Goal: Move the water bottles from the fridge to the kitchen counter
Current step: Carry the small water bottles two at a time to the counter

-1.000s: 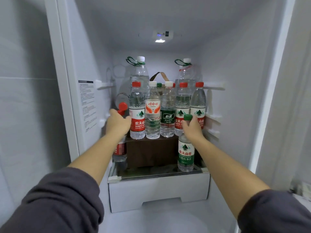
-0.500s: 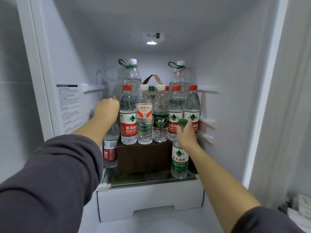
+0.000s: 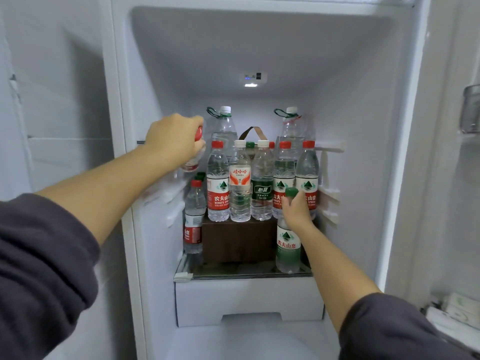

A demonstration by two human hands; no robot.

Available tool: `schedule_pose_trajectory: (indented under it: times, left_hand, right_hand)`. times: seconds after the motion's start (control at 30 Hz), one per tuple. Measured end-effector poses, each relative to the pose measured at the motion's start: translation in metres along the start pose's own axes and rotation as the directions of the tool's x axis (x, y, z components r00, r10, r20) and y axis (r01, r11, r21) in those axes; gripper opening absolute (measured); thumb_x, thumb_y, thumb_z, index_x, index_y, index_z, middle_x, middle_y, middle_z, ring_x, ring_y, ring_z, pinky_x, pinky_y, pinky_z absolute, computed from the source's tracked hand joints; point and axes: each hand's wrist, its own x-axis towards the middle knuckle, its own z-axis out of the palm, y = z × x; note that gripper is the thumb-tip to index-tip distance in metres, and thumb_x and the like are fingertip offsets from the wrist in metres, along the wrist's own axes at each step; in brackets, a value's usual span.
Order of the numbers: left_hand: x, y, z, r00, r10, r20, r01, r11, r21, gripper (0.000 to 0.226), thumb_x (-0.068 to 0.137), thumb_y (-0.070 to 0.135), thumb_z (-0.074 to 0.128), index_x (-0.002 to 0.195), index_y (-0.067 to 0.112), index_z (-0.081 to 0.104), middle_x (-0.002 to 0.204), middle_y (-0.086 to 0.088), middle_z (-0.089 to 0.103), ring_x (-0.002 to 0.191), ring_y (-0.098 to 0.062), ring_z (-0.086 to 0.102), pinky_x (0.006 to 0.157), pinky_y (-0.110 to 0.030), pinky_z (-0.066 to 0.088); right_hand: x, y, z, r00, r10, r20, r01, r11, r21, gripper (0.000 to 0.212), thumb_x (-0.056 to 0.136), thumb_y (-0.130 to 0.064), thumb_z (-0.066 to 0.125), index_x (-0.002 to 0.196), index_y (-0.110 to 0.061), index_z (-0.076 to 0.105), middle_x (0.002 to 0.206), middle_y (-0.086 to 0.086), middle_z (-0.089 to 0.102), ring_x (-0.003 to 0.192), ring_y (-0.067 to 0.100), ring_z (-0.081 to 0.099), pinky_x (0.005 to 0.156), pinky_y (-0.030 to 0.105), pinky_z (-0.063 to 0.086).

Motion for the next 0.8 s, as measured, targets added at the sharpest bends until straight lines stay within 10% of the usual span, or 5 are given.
schedule_pose_trajectory:
  times: [0.23, 0.63, 0.8]
  left_hand:
    - [-0.002, 0.02, -0.028, 0.998, -0.036, 0.053, 0.053, 0.929, -0.367, 0.011, 0.091, 0.028, 0.058, 0.09, 0.02, 0.051, 0.071, 0.0, 0.059, 0.037, -0.016, 0.061, 0.045, -0.033, 0.055]
    - [-0.033, 0.07, 0.074, 0.919, -0.027, 0.393, 0.255, 0.8, -0.543, 0.012, 0.094, 0.026, 0.057, 0.099, 0.015, 0.054, 0.083, -0.008, 0.063, 0.052, -0.027, 0.068, 0.048, -0.039, 0.059]
    - [-0.032, 0.083, 0.109, 0.89, 0.001, 0.456, 0.295, 0.763, -0.575, 0.013, 0.094, 0.026, 0.055, 0.088, 0.017, 0.049, 0.081, -0.01, 0.061, 0.044, -0.021, 0.06, 0.035, -0.021, 0.043]
  right_hand:
    - [-0.002, 0.001, -0.003, 1.0, 0.011, 0.024, -0.012, 0.998, 0.061, 0.019, 0.099, -0.017, 0.051, 0.111, -0.018, 0.037, 0.09, -0.012, 0.048, 0.095, 0.013, 0.05, 0.08, 0.032, 0.039]
    - [-0.001, 0.003, -0.003, 1.0, -0.012, 0.026, 0.011, 0.998, 0.063, 0.018, 0.1, -0.013, 0.049, 0.115, -0.011, 0.04, 0.11, 0.002, 0.05, 0.102, 0.016, 0.05, 0.085, 0.033, 0.041]
    - [0.002, 0.005, 0.0, 0.999, -0.018, 0.033, 0.015, 0.997, 0.072, 0.016, 0.1, -0.013, 0.05, 0.109, -0.017, 0.037, 0.106, -0.001, 0.051, 0.1, 0.014, 0.051, 0.084, 0.031, 0.041]
